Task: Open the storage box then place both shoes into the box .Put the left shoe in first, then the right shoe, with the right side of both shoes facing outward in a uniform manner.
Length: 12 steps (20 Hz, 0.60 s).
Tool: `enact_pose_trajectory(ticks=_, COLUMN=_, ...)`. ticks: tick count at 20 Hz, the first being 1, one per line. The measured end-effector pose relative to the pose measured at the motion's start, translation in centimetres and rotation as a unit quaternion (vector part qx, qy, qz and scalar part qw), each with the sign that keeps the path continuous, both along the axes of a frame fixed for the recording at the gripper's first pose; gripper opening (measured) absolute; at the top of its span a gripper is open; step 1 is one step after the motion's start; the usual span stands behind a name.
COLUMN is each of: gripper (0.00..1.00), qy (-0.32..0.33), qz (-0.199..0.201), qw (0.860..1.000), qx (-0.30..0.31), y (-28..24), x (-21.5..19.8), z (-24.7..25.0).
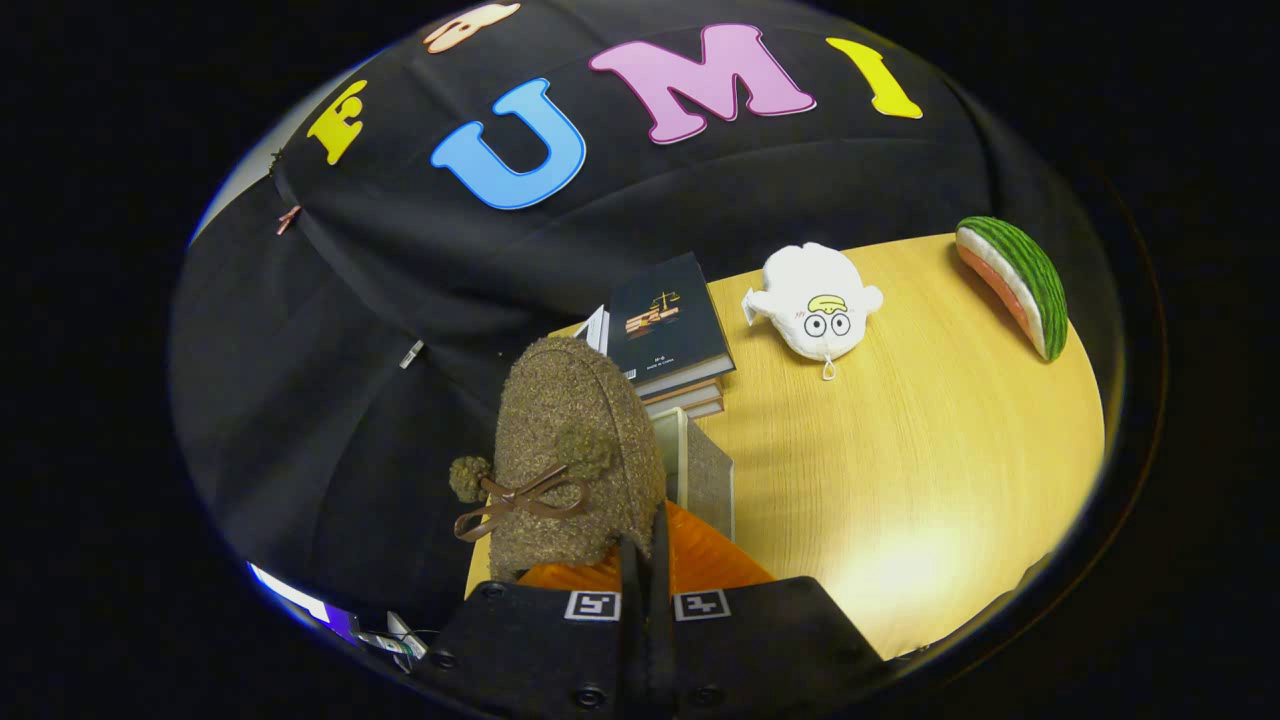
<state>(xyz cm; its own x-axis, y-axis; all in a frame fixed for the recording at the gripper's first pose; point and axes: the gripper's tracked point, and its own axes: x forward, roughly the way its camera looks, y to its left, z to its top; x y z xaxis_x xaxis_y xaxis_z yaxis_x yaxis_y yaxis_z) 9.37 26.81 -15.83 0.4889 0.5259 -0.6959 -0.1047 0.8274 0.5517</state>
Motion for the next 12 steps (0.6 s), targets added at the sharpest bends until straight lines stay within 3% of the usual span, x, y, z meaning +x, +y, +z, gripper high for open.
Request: enact_pose_trajectory(ticks=12, gripper=0.06, qy=0.027, qz=0.011, qw=0.997, qx=-0.072, y=4.0, x=-1.4, z=-6.5)
